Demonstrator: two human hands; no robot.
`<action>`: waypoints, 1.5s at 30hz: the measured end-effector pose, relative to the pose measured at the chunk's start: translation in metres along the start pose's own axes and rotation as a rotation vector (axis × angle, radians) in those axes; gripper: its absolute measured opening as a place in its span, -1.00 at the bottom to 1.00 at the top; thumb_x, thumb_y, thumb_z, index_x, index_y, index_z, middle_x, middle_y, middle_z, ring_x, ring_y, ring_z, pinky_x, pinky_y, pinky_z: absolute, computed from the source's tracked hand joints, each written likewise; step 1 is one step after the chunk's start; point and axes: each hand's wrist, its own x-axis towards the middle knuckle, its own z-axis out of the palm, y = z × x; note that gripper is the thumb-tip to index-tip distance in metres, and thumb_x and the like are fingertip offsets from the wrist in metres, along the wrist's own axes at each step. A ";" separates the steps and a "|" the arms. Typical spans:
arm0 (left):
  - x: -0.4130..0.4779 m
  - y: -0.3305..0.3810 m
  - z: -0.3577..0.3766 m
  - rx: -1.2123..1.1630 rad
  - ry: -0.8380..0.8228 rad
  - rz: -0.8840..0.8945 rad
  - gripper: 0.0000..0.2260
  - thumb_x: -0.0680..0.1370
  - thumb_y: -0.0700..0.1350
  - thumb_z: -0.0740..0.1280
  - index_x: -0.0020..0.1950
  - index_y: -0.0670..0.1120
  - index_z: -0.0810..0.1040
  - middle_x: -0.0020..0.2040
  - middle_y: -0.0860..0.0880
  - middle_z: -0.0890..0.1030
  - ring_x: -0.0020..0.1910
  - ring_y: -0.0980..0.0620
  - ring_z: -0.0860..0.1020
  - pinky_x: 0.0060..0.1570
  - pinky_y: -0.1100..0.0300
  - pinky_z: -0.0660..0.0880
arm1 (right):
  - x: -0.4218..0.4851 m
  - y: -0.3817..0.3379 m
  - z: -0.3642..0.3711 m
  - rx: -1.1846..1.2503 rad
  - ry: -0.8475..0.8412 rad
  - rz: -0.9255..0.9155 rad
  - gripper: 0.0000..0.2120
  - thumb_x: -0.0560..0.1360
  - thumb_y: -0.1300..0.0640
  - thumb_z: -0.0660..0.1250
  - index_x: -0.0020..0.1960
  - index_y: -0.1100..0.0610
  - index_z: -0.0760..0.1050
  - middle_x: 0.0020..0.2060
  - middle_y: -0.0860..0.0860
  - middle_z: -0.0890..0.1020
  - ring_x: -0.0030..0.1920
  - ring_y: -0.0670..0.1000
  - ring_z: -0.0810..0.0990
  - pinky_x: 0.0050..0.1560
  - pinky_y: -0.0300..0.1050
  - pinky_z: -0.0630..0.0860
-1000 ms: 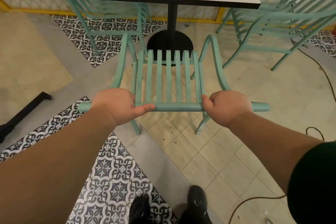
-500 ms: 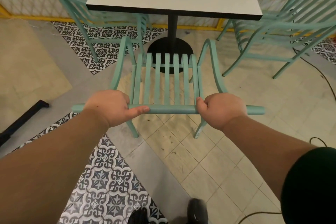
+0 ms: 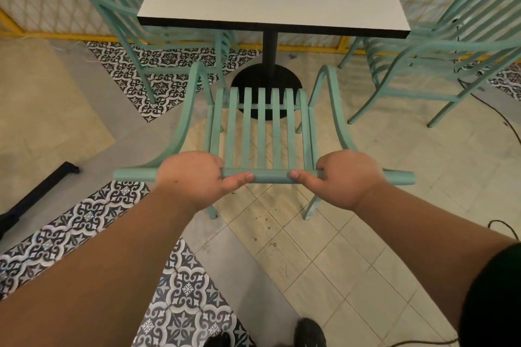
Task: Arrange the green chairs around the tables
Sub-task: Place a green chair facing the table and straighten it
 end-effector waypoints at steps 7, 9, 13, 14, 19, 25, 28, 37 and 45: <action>0.015 -0.010 -0.002 0.005 0.004 0.042 -0.07 0.19 0.71 -0.37 -0.33 0.02 0.47 -0.40 0.02 0.52 -0.42 0.05 0.51 -0.46 0.16 0.38 | 0.018 -0.001 0.002 -0.033 0.029 0.006 -0.03 0.23 -0.73 -0.36 -0.42 0.01 0.48 -0.55 -0.05 0.50 -0.52 -0.03 0.51 -0.54 -0.16 0.34; 0.021 -0.011 -0.004 0.024 0.008 0.034 -0.06 0.18 0.71 -0.38 -0.33 0.02 0.48 -0.41 0.03 0.52 -0.42 0.06 0.50 -0.47 0.17 0.36 | 0.023 -0.002 0.001 -0.044 0.026 0.007 -0.03 0.24 -0.73 -0.36 -0.42 0.02 0.48 -0.56 -0.05 0.49 -0.52 -0.03 0.51 -0.53 -0.16 0.34; 0.036 -0.015 -0.008 0.022 -0.002 0.014 -0.06 0.18 0.71 -0.37 -0.32 0.03 0.50 -0.40 0.02 0.55 -0.41 0.05 0.53 -0.45 0.15 0.44 | 0.039 -0.001 -0.005 -0.046 0.008 0.010 -0.02 0.23 -0.73 -0.36 -0.43 0.03 0.49 -0.56 -0.05 0.49 -0.51 -0.02 0.53 -0.52 -0.15 0.38; 0.041 -0.015 -0.010 0.019 -0.006 0.014 -0.06 0.18 0.71 -0.37 -0.32 0.03 0.51 -0.40 0.02 0.55 -0.41 0.04 0.54 -0.44 0.15 0.46 | 0.043 -0.001 -0.006 -0.044 0.003 0.013 -0.01 0.23 -0.74 -0.36 -0.42 0.03 0.50 -0.55 -0.04 0.49 -0.50 -0.01 0.53 -0.51 -0.14 0.40; 0.063 -0.022 -0.017 0.028 0.007 0.029 -0.03 0.17 0.71 -0.40 -0.35 0.00 0.51 -0.41 0.00 0.53 -0.41 0.02 0.53 -0.45 0.14 0.37 | 0.066 0.000 -0.014 -0.060 -0.007 0.003 0.01 0.24 -0.73 -0.36 -0.41 0.05 0.52 -0.53 -0.02 0.52 -0.48 0.00 0.55 -0.51 -0.14 0.39; 0.088 -0.030 -0.022 0.036 0.018 0.030 -0.01 0.16 0.70 -0.42 -0.36 -0.02 0.51 -0.44 -0.02 0.52 -0.44 0.00 0.53 -0.48 0.12 0.33 | 0.091 0.002 -0.019 -0.072 -0.007 0.003 0.03 0.23 -0.73 -0.38 -0.41 0.06 0.54 -0.51 0.00 0.54 -0.46 0.02 0.56 -0.47 -0.11 0.45; 0.098 -0.033 -0.024 0.053 0.046 0.039 -0.01 0.19 0.69 -0.43 -0.34 -0.02 0.51 -0.43 -0.02 0.52 -0.44 0.01 0.52 -0.49 0.13 0.33 | 0.101 0.004 -0.021 -0.064 0.006 0.000 0.02 0.23 -0.73 -0.38 -0.43 0.05 0.53 -0.51 0.00 0.53 -0.46 0.02 0.56 -0.47 -0.10 0.49; 0.107 -0.034 -0.029 0.034 0.041 0.023 -0.02 0.17 0.70 -0.42 -0.32 -0.01 0.50 -0.42 -0.01 0.53 -0.43 0.02 0.52 -0.49 0.14 0.32 | 0.111 0.005 -0.022 -0.063 0.024 0.003 0.02 0.23 -0.72 -0.40 -0.42 0.04 0.51 -0.54 -0.02 0.52 -0.49 0.01 0.54 -0.50 -0.14 0.39; 0.123 -0.038 -0.034 0.065 0.050 0.010 0.00 0.17 0.69 -0.45 -0.32 -0.01 0.52 -0.41 -0.01 0.53 -0.42 0.01 0.53 -0.48 0.15 0.36 | 0.128 0.006 -0.025 -0.056 0.043 -0.005 0.02 0.24 -0.72 -0.39 -0.42 0.05 0.53 -0.54 -0.04 0.52 -0.48 0.00 0.55 -0.51 -0.15 0.41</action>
